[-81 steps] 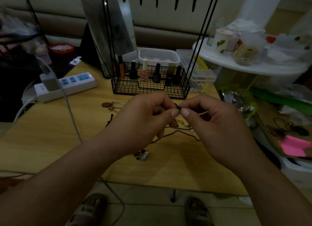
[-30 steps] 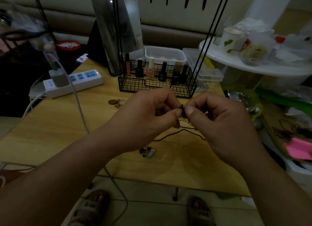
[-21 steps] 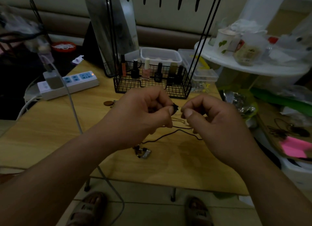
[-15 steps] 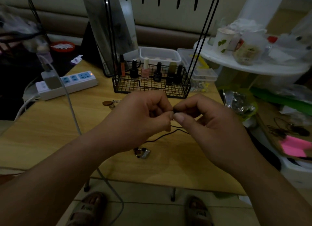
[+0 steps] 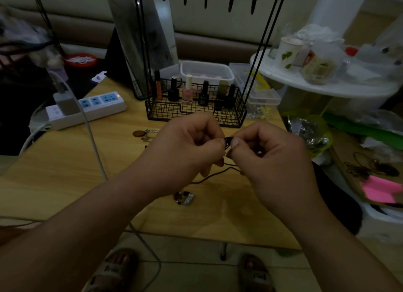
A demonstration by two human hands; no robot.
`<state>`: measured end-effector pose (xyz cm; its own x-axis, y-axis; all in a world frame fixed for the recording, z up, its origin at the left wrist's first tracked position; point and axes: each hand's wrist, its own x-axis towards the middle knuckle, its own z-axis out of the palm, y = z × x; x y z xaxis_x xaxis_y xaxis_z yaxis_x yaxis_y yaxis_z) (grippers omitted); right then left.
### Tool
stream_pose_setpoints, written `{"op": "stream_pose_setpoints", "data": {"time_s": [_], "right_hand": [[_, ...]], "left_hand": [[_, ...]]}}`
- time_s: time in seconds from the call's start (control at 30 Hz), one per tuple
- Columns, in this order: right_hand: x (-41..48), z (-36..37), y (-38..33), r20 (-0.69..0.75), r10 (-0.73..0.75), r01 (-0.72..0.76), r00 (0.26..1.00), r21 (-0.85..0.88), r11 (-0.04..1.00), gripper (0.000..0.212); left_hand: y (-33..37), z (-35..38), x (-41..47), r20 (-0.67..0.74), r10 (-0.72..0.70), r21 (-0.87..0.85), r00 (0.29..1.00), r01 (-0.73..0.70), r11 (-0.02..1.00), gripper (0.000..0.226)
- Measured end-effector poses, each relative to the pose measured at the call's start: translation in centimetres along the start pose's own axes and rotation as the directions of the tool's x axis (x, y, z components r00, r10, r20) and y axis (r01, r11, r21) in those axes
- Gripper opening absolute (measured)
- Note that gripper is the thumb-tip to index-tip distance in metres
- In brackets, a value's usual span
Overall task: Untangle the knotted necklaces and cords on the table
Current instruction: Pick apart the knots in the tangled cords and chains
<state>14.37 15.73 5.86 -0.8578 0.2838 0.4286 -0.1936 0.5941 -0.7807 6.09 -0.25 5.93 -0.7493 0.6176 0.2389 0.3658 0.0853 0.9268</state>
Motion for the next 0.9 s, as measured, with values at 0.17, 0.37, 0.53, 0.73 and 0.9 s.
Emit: {"op": "stream_pose_setpoints", "data": {"time_s": [0.17,0.37,0.53,0.73,0.9], "right_hand": [[0.3,0.0,-0.2,0.054,0.156,-0.162,0.986,0.109,0.981,0.012],[0.1,-0.8,0.3,0.155,0.034,-0.035,0.987,-0.001,0.999,0.014],[0.2,-1.0,0.4,0.167,-0.050,0.068,0.985,-0.106,0.992,0.007],[0.8,-0.5,0.1,0.063,0.263,-0.269,0.963,0.332,0.904,0.019],[1.1,-0.8,0.4,0.166,0.317,-0.357,0.934,0.381,0.853,0.016]], "left_hand": [[0.0,-0.1,0.1,-0.005,-0.039,-0.066,0.999,0.039,0.997,0.005],[0.1,-0.3,-0.2,0.002,-0.034,-0.033,0.999,0.034,0.999,0.005],[0.0,-0.3,-0.2,0.017,-0.022,0.036,1.000,0.022,0.999,0.005],[-0.3,-0.4,0.1,-0.059,-0.080,-0.073,0.995,0.075,0.994,0.010],[-0.7,-0.6,0.3,-0.051,-0.093,-0.078,0.994,0.089,0.993,0.014]]}}
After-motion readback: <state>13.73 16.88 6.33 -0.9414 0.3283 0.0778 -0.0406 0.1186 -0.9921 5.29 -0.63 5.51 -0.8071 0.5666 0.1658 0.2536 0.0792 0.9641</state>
